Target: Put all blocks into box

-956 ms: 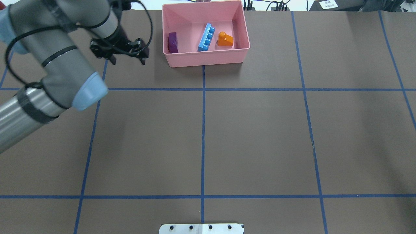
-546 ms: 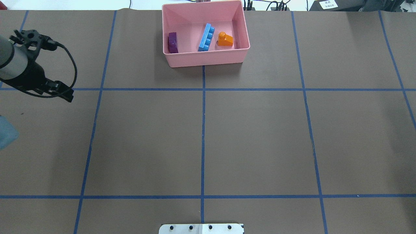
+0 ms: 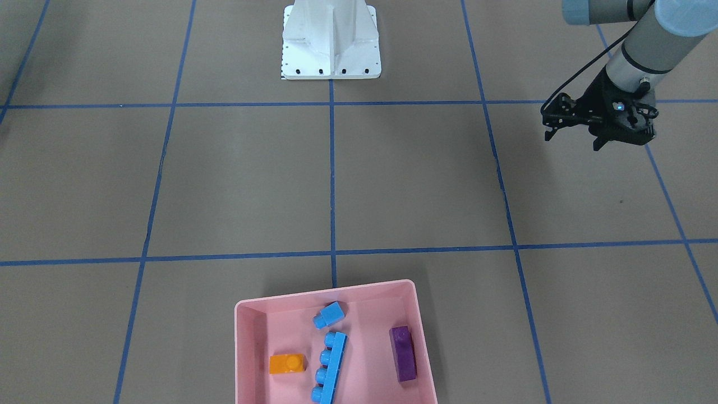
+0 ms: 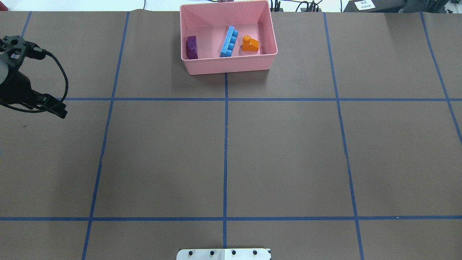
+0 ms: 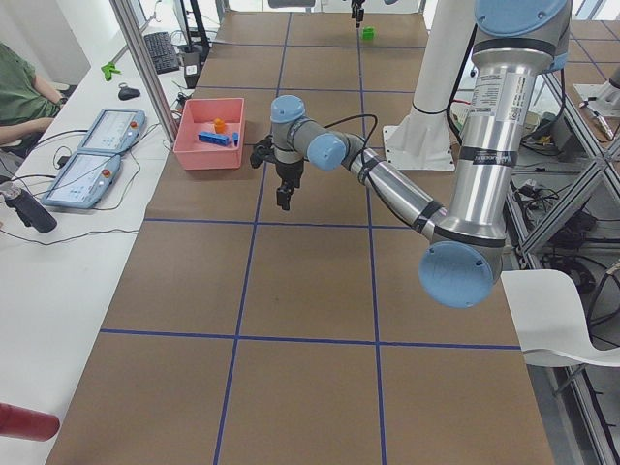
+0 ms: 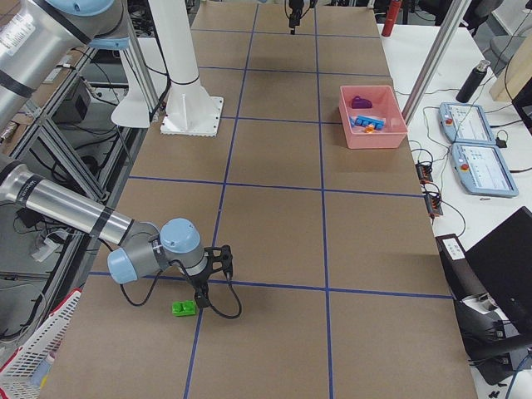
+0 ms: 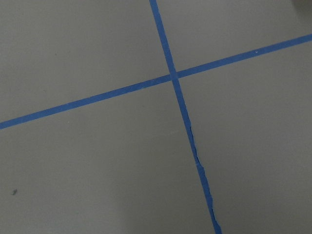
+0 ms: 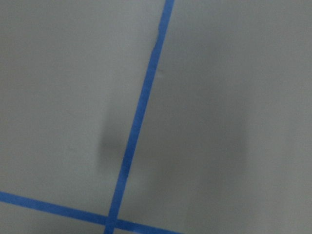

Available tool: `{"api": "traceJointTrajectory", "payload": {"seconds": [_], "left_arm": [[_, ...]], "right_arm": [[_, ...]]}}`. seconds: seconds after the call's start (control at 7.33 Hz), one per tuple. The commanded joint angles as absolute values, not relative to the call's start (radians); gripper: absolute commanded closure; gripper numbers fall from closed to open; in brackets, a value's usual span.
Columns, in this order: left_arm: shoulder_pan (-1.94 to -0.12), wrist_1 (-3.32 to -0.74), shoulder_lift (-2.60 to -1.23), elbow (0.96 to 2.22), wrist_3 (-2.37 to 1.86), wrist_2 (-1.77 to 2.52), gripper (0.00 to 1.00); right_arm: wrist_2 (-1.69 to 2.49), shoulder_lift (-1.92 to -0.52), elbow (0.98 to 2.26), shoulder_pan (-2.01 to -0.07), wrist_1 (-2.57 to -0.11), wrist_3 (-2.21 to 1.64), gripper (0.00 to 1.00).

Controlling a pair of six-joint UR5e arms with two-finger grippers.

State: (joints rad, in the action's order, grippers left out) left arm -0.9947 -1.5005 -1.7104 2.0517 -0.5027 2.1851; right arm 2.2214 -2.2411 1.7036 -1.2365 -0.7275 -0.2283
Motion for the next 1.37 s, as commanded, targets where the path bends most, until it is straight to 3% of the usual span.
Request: {"api": "traceJointTrajectory", "payload": {"seconds": [0.0, 1.23], "left_arm": [[-0.994, -1.5, -1.71, 2.069, -0.54, 2.186, 0.0], [-0.988, -1.503, -1.717, 2.086, -0.583, 2.189, 0.0]], "right_arm": [[2.224, -2.249, 1.646, -1.148, -0.721, -0.229, 0.0], [2.227, -2.246, 1.559, -1.039, -0.716, -0.221, 0.01]]}}
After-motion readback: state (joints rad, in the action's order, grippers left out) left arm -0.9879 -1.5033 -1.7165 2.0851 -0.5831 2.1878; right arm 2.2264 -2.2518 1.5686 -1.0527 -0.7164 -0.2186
